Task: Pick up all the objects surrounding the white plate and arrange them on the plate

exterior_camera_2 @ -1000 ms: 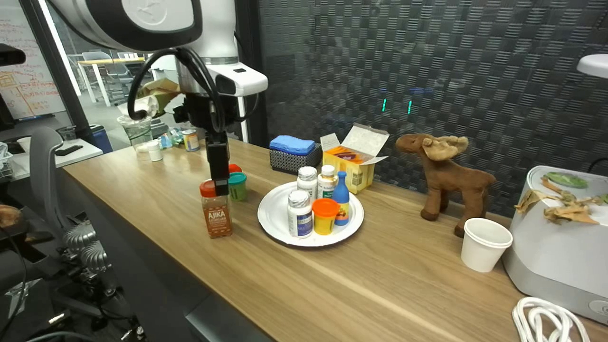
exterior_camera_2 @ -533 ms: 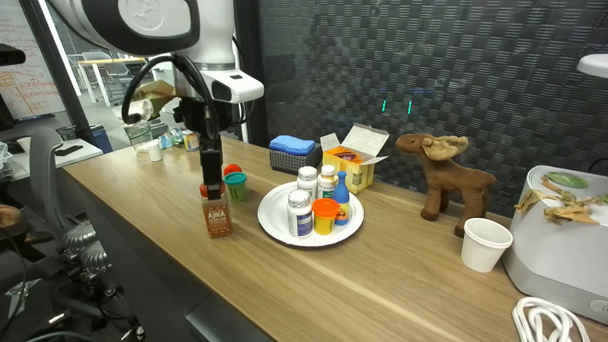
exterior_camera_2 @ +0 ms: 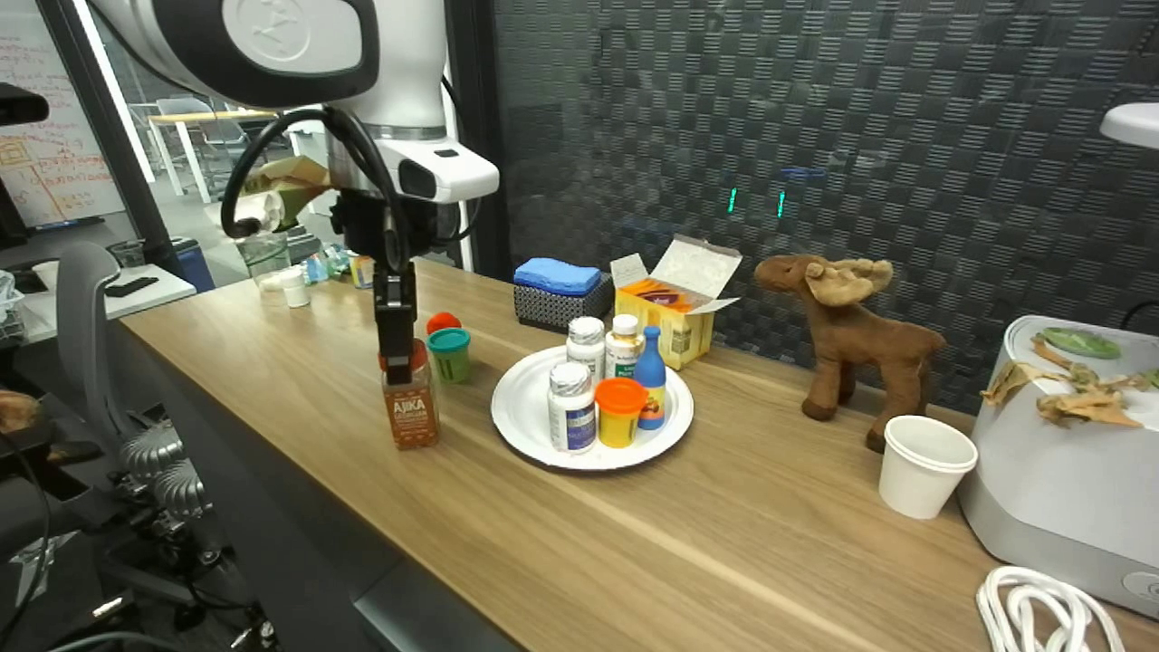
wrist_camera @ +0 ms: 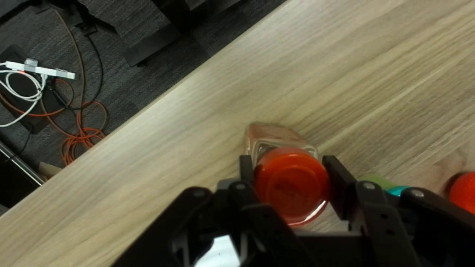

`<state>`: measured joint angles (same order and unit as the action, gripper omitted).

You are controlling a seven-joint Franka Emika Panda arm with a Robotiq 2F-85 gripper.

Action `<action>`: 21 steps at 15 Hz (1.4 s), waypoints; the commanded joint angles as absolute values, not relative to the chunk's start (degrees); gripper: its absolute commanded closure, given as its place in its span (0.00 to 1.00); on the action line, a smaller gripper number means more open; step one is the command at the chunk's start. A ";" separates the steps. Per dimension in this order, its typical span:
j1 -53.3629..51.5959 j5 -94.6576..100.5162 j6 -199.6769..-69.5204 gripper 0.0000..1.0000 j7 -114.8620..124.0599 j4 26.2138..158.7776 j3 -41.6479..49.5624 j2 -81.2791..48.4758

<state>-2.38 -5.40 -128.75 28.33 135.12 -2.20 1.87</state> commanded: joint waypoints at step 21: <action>0.98 -3.45 -125.18 0.76 23.98 115.42 1.62 -8.13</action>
